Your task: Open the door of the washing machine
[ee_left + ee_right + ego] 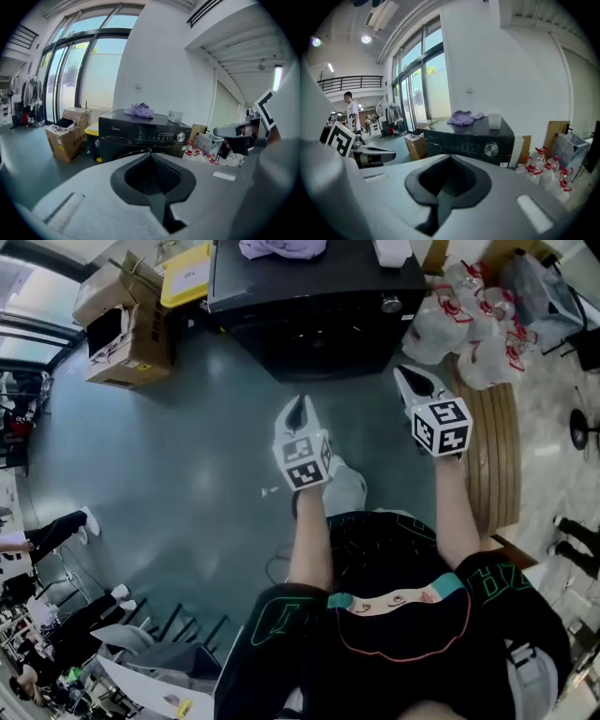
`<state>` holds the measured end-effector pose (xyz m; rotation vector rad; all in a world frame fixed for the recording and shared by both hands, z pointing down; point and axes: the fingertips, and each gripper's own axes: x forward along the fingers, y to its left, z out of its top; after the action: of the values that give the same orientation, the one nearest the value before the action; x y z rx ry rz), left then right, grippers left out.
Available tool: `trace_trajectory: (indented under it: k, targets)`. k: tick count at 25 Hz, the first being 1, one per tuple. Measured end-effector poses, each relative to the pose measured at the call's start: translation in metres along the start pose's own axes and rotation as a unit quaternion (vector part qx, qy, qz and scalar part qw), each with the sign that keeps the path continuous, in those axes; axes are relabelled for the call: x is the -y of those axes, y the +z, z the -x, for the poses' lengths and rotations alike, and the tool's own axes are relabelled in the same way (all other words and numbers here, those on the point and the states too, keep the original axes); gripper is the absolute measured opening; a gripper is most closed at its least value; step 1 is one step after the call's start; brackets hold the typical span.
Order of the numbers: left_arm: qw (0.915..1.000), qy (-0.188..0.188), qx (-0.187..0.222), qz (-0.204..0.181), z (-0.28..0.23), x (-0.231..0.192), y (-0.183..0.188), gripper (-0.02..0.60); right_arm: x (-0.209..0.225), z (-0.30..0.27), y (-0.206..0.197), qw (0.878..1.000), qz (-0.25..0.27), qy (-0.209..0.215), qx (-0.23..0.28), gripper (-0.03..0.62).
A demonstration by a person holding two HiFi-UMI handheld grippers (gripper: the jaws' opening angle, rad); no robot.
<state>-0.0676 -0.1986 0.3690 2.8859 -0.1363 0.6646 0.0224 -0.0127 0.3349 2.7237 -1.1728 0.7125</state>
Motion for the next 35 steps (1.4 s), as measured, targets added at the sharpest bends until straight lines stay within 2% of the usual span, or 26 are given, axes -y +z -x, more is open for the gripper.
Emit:
trace_trajectory:
  k: [6,13,16,20,24,26,28,31,33,35]
  targets:
    - [0.9986,0.011,-0.039,0.034,-0.060,-0.051,-0.014,0.011,-0.018,-0.087,0.002,0.998,0.021,0.037,-0.046,0.003]
    - [0.9939,0.021,-0.088,0.063,-0.098,-0.077,-0.050,0.011,-0.001,-0.136,-0.019,0.994,0.026,0.040,-0.097,0.003]
    - [0.9918,0.029,-0.105,0.067,-0.120,-0.075,-0.060,0.011,0.006,-0.161,-0.026,0.991,0.036,0.058,-0.114,0.002]
    - [0.9890,0.035,-0.136,0.044,-0.160,-0.077,-0.059,0.012,0.016,-0.210,-0.024,0.987,0.057,0.082,-0.126,0.003]
    - [0.9848,0.049,-0.164,0.030,-0.190,-0.088,-0.058,0.012,0.014,-0.251,-0.027,0.974,0.122,0.109,-0.159,0.003]
    - [0.9825,0.052,-0.179,0.004,-0.213,-0.093,-0.063,0.014,0.016,-0.265,-0.028,0.966,0.158,0.126,-0.161,0.003]
    - [0.9765,0.051,-0.209,-0.014,-0.226,-0.100,-0.080,0.014,0.015,-0.269,-0.036,0.959,0.182,0.138,-0.169,0.003]
    - [0.9678,0.052,-0.246,-0.008,-0.233,-0.115,-0.104,0.015,0.010,-0.271,-0.051,0.950,0.198,0.146,-0.190,0.003]
    - [0.9635,0.044,-0.263,-0.023,-0.240,-0.123,-0.113,0.043,0.005,-0.276,-0.059,0.944,0.211,0.150,-0.202,0.053]
    - [0.9577,0.029,-0.282,-0.051,-0.249,-0.130,-0.121,0.119,0.002,-0.281,-0.062,0.938,0.234,0.148,-0.208,0.101]
